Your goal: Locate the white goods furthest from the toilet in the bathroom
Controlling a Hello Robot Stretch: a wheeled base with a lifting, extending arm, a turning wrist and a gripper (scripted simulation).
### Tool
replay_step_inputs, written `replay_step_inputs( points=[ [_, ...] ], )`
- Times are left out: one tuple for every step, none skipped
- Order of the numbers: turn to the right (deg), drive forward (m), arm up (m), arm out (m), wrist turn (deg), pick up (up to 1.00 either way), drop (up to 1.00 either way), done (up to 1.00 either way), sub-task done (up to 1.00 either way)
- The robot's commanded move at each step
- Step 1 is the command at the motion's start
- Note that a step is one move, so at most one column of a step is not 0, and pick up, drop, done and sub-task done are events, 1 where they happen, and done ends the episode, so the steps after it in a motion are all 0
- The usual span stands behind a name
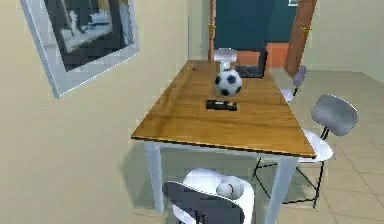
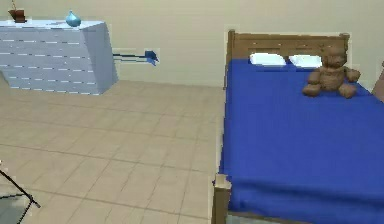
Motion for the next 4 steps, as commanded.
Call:
replay_step_inputs(
  points=[
    [45.0, 0.00, 0.00, 0.00, 0.0, 0.00, 0.00, 0.00, 0.00],
    [6.0, 0.00, 0.00, 0.00, 0.0, 0.00, 0.00, 0.00, 0.00],
    [0.0, 0.20, 0.00, 0.00, 0.0, 0.00, 0.00, 0.00, 0.00],
    [3.0, 0.00, 0.00, 0.00, 0.0, 0.00, 0.00, 0.00, 0.00]
  ],
)
